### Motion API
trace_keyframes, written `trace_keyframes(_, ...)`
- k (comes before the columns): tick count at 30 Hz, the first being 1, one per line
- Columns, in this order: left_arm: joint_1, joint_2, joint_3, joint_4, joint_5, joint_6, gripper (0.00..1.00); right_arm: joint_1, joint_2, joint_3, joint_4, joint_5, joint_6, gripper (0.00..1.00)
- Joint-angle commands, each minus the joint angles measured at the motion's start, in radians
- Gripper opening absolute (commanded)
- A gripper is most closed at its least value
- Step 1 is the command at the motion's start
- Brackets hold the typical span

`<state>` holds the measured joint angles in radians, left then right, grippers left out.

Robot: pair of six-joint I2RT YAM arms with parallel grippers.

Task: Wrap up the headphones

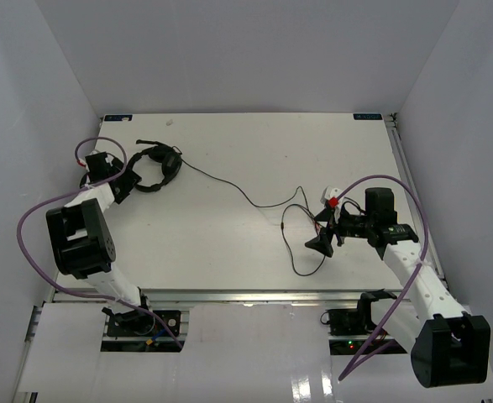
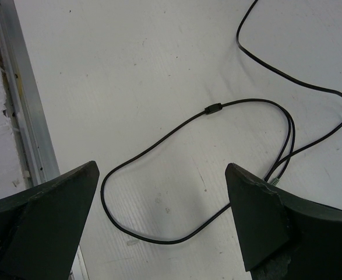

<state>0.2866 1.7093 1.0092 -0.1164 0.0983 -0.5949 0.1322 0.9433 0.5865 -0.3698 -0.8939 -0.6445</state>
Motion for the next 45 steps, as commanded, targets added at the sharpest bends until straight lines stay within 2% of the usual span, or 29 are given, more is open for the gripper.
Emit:
trace_keyframes(1, 0.018, 0.029, 0.090, 0.006, 0.029, 0.027, 0.73, -0.002, 0.009, 0.030, 0.001, -0.012, -0.014, 0.96)
trace_keyframes(6, 0.024, 0.132, 0.169, -0.011, 0.052, 0.071, 0.72, -0.003, 0.005, 0.027, 0.000, -0.002, -0.014, 0.96)
trace_keyframes(13, 0.025, 0.254, 0.309, -0.076, 0.082, 0.136, 0.62, -0.002, 0.017, 0.033, 0.000, -0.002, -0.015, 0.96)
trace_keyframes(18, 0.025, 0.309, 0.349, -0.097, 0.091, 0.147, 0.55, -0.003, 0.018, 0.032, 0.001, 0.010, -0.016, 0.96)
trace_keyframes(20, 0.025, 0.323, 0.360, -0.114, 0.078, 0.149, 0.49, -0.003, 0.020, 0.032, 0.003, 0.014, -0.016, 0.96)
trace_keyframes(27, 0.025, 0.370, 0.394, -0.185, 0.054, 0.188, 0.42, -0.003, 0.019, 0.032, 0.006, 0.024, -0.015, 0.96)
trace_keyframes(38, 0.025, 0.335, 0.362, -0.218, 0.047, 0.208, 0.43, -0.007, 0.010, 0.029, 0.009, 0.032, -0.012, 0.96)
trace_keyframes(42, 0.025, 0.311, 0.348, -0.232, 0.036, 0.205, 0.50, -0.009, 0.006, 0.027, 0.011, 0.032, -0.012, 0.96)
trace_keyframes(45, 0.025, 0.291, 0.336, -0.235, 0.027, 0.205, 0.50, -0.009, 0.008, 0.028, 0.011, 0.033, -0.012, 0.96)
